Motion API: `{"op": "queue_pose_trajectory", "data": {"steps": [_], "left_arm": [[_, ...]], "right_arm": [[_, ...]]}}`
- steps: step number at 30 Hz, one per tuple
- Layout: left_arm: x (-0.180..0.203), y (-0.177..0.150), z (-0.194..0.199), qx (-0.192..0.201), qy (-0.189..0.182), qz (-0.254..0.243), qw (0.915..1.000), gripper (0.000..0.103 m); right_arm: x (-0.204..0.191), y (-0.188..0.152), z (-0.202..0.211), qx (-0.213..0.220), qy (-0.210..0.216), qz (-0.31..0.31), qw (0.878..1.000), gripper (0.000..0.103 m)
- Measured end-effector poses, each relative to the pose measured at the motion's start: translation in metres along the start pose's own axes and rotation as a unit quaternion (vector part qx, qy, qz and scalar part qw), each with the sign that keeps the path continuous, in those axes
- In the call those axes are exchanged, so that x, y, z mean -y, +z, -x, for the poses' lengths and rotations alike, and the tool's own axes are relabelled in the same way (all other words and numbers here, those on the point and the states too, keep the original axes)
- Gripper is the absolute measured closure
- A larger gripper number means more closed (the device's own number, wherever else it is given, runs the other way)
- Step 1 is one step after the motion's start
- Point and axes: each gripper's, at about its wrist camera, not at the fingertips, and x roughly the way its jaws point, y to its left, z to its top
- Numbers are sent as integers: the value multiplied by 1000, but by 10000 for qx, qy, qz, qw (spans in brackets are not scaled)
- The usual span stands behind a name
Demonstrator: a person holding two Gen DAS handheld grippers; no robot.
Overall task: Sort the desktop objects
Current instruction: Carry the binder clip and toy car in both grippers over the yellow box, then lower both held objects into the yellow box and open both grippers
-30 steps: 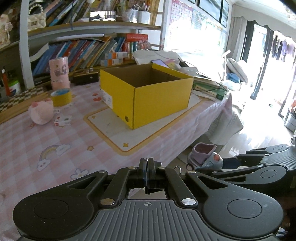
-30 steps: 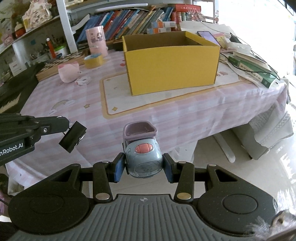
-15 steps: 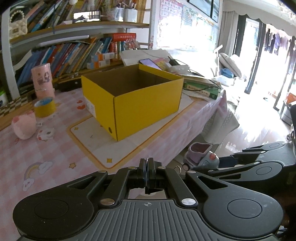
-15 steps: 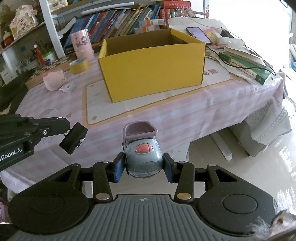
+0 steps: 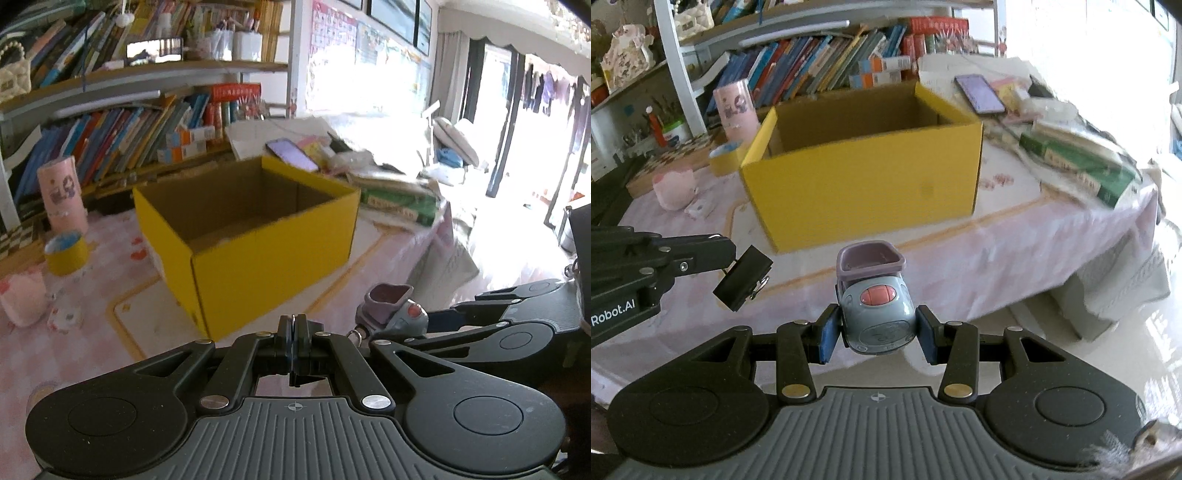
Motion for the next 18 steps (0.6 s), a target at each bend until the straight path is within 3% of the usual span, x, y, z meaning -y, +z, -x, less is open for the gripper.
{"op": "queue_pose_trajectory", "data": {"steps": [9, 18], "left_arm": [[2, 48, -14, 628, 233, 183, 9976, 103], [-10, 85, -45, 847, 801, 265, 9928, 103]], "right_arm": [[30, 58, 0, 589, 64, 333, 9977, 62], [49, 115, -21, 977, 401, 655, 9922, 62]]}}
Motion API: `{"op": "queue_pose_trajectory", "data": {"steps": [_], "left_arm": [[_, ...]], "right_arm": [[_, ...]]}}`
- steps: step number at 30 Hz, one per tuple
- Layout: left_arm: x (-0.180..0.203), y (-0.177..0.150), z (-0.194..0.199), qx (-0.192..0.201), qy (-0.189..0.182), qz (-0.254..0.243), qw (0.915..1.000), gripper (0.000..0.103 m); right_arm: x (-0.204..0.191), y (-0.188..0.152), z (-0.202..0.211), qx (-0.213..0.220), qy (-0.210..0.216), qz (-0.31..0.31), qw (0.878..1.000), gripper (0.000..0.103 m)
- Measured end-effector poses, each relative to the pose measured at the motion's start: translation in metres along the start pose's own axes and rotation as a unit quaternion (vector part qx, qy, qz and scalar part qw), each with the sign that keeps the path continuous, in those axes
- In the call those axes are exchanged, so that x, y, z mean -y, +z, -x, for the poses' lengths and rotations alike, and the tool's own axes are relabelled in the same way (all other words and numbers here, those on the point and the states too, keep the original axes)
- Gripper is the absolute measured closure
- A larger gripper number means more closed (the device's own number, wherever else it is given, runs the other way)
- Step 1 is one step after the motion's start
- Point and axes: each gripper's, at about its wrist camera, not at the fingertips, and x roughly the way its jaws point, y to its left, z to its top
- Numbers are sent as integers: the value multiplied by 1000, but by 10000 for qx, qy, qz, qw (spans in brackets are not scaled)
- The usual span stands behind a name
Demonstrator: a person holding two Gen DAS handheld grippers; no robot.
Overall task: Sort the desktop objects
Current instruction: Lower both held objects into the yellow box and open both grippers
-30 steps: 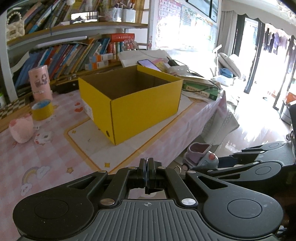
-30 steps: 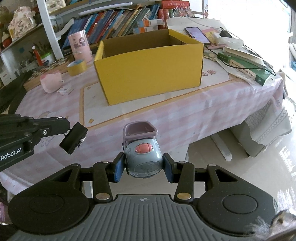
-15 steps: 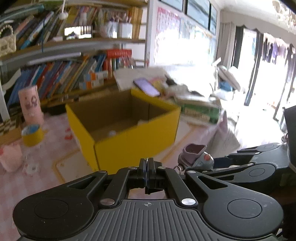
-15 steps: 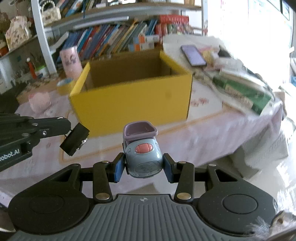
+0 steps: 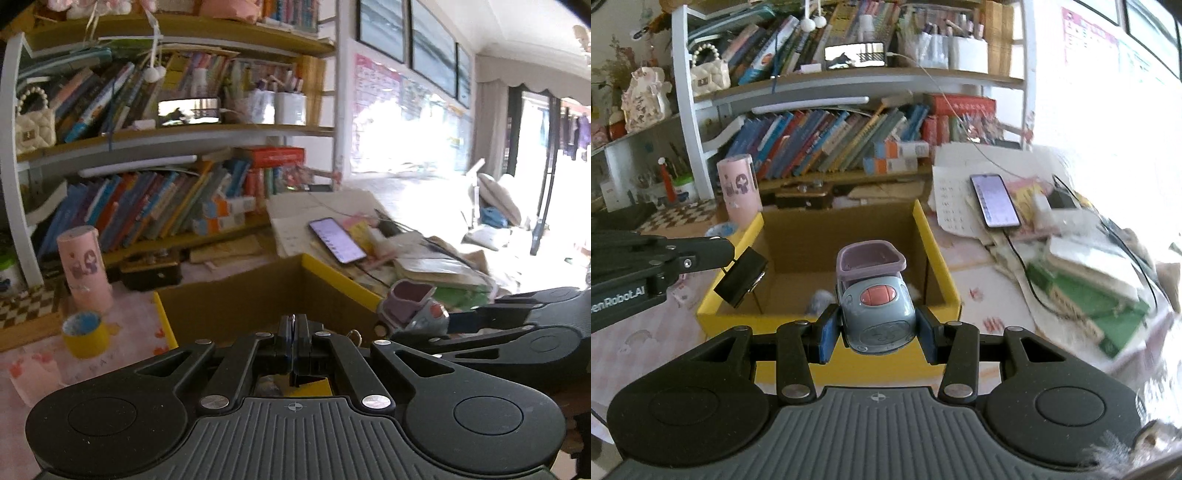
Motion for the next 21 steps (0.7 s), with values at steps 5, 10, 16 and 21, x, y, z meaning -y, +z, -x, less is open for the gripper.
{"op": "queue_pose_trajectory", "data": {"steps": [5, 10, 16, 21], "left_arm": [[-5, 3, -32, -180, 334, 4, 9993, 103], [-8, -3, -68, -538, 577, -74, 9969, 103], [-8, -15, -98, -1011, 738, -155, 9920, 103], [-7, -20, -116, -1279, 832, -235, 9880, 103]], "right_arm": [[8, 17, -29, -19, 184, 317, 9993, 62], [11, 30, -64, -116, 291, 681, 9972, 62], [12, 42, -108, -400, 480, 1057, 9924, 62], [7, 47, -144, -818, 680, 1492, 9831, 62]]}}
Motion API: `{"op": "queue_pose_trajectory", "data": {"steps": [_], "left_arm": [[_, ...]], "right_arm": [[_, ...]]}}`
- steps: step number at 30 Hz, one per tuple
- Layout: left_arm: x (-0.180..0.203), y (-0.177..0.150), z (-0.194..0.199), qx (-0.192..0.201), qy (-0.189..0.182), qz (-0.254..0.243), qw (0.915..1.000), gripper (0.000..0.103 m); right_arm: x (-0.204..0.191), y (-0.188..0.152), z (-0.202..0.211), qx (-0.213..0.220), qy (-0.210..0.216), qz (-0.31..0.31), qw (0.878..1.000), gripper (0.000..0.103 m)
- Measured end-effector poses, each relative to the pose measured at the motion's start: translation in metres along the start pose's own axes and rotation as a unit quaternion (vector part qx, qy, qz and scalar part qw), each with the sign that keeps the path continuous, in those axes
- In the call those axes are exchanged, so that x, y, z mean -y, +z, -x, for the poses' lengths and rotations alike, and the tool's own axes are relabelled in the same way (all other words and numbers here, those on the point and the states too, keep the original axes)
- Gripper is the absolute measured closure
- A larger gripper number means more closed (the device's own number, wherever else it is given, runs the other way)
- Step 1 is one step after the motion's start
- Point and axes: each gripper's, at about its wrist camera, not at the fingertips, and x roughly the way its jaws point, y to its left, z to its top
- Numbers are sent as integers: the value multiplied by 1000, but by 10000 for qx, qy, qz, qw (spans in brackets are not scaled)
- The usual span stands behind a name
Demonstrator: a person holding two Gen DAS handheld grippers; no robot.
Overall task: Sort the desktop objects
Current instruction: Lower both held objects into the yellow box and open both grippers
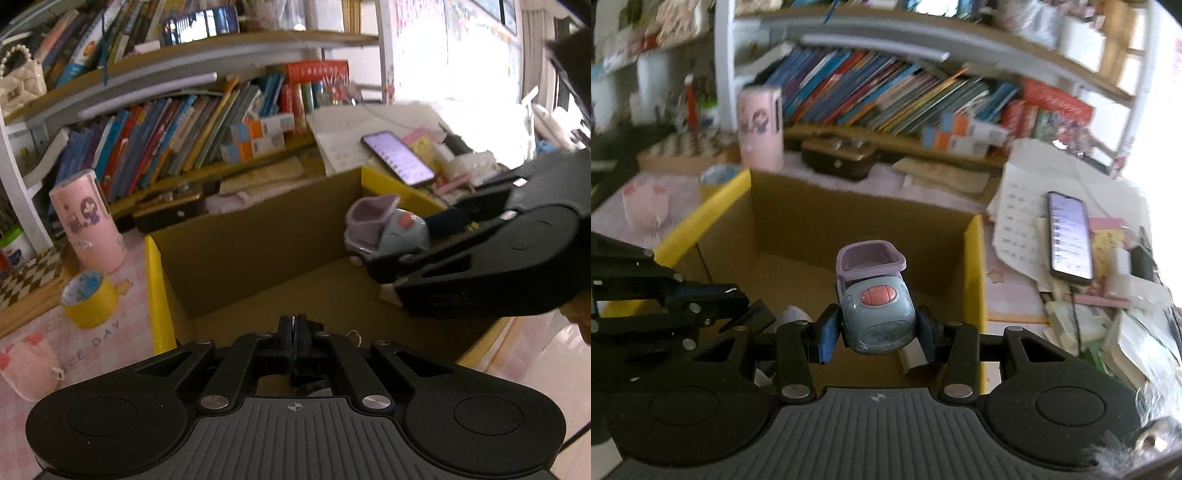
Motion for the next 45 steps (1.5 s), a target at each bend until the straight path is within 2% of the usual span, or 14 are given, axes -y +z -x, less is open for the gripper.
{"op": "queue_pose_trajectory", "data": {"steps": [8, 10, 14, 18, 23, 24, 25, 26, 30, 32, 35, 37, 41, 45], "left_arm": [[-1, 0, -14, -231, 46, 100, 9997, 103], [-1, 0, -18, -315, 86, 125, 9994, 103], [-5, -2, -20, -379, 77, 327, 9987, 102], [-6, -2, -20, -364, 135, 361, 9986, 98], [-6, -2, -10, -192, 144, 345, 9991, 96], [-6, -2, -7, -133, 161, 332, 9992, 93], [-5, -2, -3, -76, 186, 316, 9993, 86], [-5, -2, 0, -24, 215, 304, 9993, 78], [-4, 0, 20, 360, 379, 263, 9983, 64], [-5, 1, 31, 529, 439, 278, 9972, 49], [-7, 2, 48, 777, 511, 342, 9951, 37], [-9, 2, 58, 899, 543, 404, 9937, 32], [-14, -2, 75, 1065, 567, 540, 9912, 22], [-18, -10, 91, 1219, 569, 667, 9887, 17]], "right_arm": [[-10, 13, -46, -654, 179, 859, 9940, 62], [-10, 16, -51, -803, 304, 918, 9921, 62], [-12, 19, -62, -1026, 251, 1062, 9887, 62], [-11, 20, -63, -1098, 303, 1035, 9881, 62], [-9, 20, -59, -931, 307, 913, 9910, 61], [-8, 21, -56, -860, 310, 863, 9921, 58], [-6, 22, -54, -781, 321, 796, 9932, 54], [-4, 22, -50, -695, 328, 721, 9944, 53], [0, 23, -34, -366, 258, 561, 9974, 51], [2, 23, -22, -176, 179, 487, 9985, 51], [5, 22, -3, 113, 62, 331, 9994, 50], [7, 20, 10, 300, -22, 211, 9993, 46], [11, 16, 38, 619, -168, -72, 9979, 46], [12, 7, 64, 832, -265, -361, 9955, 46]]}}
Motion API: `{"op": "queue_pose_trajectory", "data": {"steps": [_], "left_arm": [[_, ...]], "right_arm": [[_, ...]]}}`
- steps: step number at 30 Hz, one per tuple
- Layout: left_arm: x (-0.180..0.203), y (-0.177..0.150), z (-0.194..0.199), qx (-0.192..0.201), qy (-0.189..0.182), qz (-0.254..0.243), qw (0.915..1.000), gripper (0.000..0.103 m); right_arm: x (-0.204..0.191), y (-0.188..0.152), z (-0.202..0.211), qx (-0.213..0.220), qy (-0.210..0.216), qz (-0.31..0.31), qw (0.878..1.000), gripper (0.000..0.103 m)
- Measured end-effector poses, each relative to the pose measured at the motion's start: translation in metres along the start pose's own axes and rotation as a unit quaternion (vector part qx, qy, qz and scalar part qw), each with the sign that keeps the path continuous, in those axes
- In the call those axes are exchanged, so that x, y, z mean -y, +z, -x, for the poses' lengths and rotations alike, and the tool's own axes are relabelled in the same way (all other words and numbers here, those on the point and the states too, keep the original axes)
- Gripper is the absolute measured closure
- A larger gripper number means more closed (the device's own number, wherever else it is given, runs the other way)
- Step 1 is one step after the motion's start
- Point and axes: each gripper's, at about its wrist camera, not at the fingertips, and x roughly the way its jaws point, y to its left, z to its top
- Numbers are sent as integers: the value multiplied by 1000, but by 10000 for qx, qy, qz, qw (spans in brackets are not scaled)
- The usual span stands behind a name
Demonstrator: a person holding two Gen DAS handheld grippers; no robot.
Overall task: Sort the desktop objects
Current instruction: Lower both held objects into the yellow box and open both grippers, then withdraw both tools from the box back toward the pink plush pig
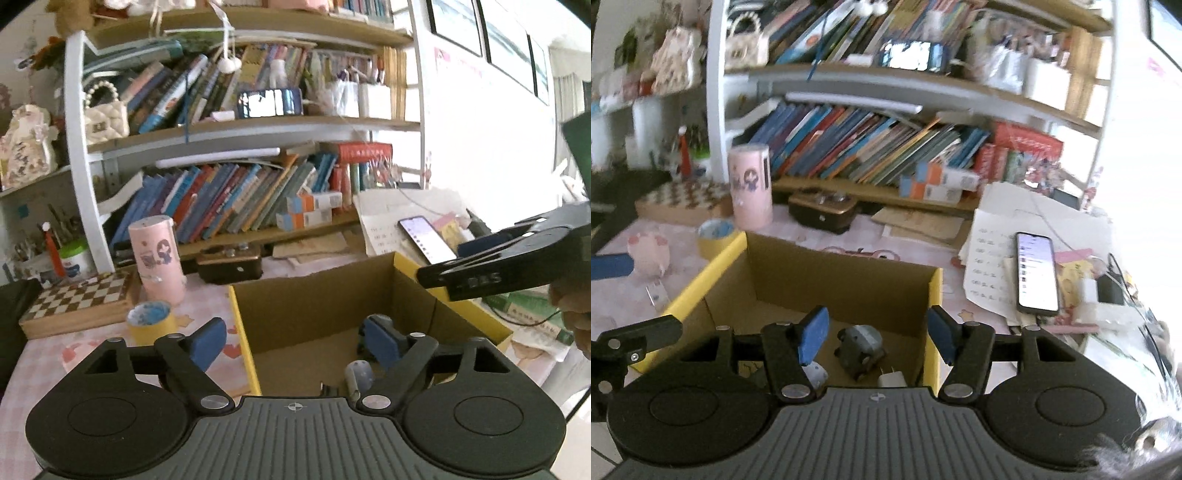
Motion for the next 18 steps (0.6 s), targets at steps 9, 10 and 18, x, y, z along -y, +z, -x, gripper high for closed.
{"op": "queue_pose_trajectory", "data": {"steps": [9, 10, 18], "left_arm": [[-16, -18, 32, -19, 27, 227, 9997, 13], [-16, -21, 34, -35, 7, 219, 9998, 13], [-24, -48, 54, -222, -130, 146, 9996, 12]], "right_arm": [[-4, -24, 46, 226, -363, -633, 9971, 46], [-5, -28, 50, 221, -398, -702, 9965, 46], [-35, -62, 67, -59, -575, -947, 9938, 46]]}}
